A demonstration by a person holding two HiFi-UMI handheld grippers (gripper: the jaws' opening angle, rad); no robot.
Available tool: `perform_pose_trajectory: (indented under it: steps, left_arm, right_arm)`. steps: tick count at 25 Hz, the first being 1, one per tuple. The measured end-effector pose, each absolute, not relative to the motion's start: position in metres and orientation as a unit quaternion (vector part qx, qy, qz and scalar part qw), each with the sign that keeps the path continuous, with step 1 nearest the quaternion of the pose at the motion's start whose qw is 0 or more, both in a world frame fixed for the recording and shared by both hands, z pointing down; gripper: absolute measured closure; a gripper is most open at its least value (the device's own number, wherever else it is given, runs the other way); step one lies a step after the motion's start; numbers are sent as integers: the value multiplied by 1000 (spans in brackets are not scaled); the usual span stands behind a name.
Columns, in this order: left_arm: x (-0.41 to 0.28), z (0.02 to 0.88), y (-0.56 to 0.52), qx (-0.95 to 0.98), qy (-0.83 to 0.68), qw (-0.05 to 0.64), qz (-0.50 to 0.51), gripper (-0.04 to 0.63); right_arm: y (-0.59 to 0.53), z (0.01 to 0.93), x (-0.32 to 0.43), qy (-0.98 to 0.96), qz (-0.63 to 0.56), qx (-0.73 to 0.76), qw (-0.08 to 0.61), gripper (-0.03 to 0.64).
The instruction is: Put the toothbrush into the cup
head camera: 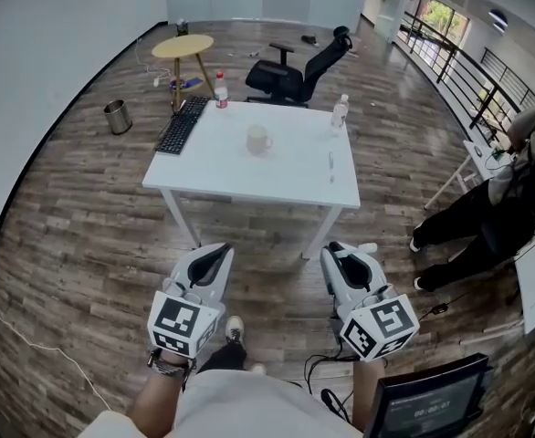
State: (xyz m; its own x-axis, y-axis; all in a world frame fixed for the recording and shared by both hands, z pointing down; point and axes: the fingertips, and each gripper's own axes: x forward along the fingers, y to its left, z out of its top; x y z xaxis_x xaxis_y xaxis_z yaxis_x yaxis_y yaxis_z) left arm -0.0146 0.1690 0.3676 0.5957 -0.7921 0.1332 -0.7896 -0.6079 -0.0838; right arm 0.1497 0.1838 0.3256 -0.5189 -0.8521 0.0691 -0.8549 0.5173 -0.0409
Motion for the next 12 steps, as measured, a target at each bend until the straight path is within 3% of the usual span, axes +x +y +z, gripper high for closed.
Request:
perform_pose_trajectory:
  steps: [12]
  left_arm:
    - [-32, 369, 98, -899, 431, -2, -73, 588]
  right_arm:
    - [119, 318, 137, -858, 33, 512, 19, 560]
